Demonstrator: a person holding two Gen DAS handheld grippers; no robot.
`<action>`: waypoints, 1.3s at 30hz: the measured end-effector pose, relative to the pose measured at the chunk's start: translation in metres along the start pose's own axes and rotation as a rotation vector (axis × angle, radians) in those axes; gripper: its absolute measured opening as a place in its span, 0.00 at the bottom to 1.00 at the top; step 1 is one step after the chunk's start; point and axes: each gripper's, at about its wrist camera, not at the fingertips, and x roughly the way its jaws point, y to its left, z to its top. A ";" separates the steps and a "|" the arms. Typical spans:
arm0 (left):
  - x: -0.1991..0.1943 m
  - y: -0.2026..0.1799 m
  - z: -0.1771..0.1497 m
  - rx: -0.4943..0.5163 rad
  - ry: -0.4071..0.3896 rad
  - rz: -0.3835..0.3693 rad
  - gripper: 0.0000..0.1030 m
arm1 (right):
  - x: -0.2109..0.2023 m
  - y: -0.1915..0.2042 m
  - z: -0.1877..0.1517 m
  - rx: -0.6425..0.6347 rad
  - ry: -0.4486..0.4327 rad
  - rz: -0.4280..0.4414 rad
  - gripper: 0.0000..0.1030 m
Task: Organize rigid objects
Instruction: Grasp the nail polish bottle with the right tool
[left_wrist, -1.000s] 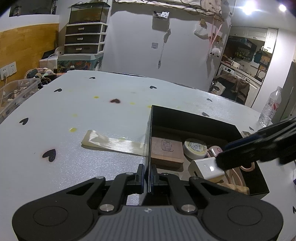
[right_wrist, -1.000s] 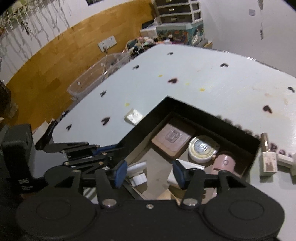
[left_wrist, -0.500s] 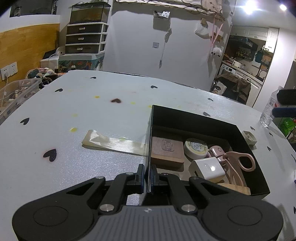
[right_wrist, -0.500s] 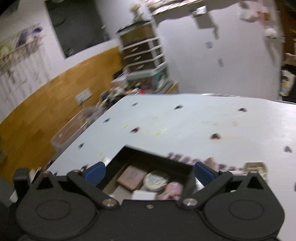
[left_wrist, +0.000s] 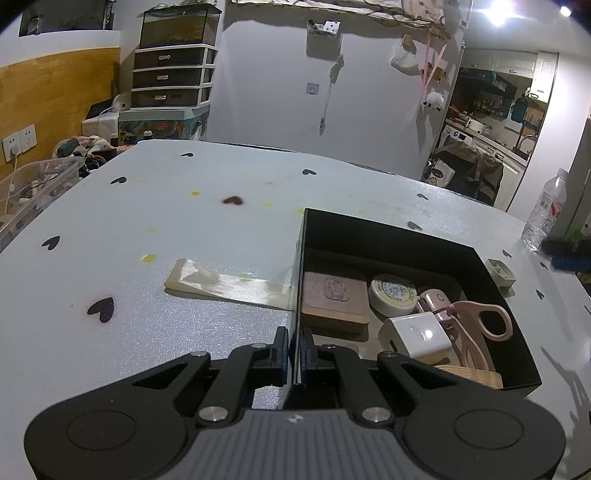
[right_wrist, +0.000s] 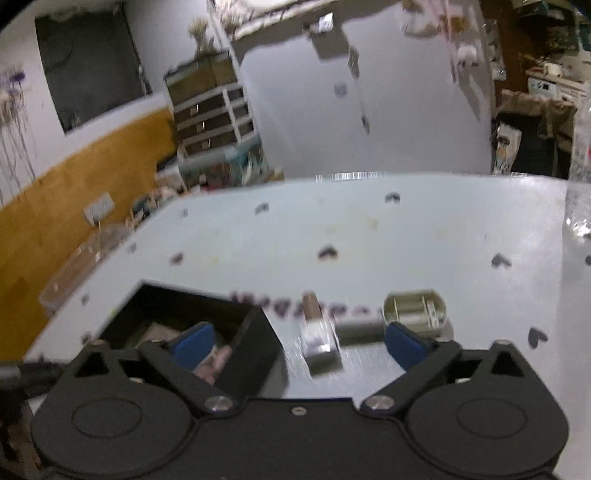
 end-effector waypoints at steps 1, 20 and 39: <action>0.000 0.000 0.000 0.001 0.000 0.001 0.06 | 0.007 -0.001 -0.002 -0.015 0.019 -0.008 0.80; 0.002 0.000 0.000 0.004 0.005 0.005 0.06 | 0.095 0.003 0.000 -0.109 0.159 -0.059 0.38; 0.004 -0.002 -0.001 0.004 0.008 0.008 0.05 | 0.071 0.003 -0.021 -0.168 0.175 -0.108 0.31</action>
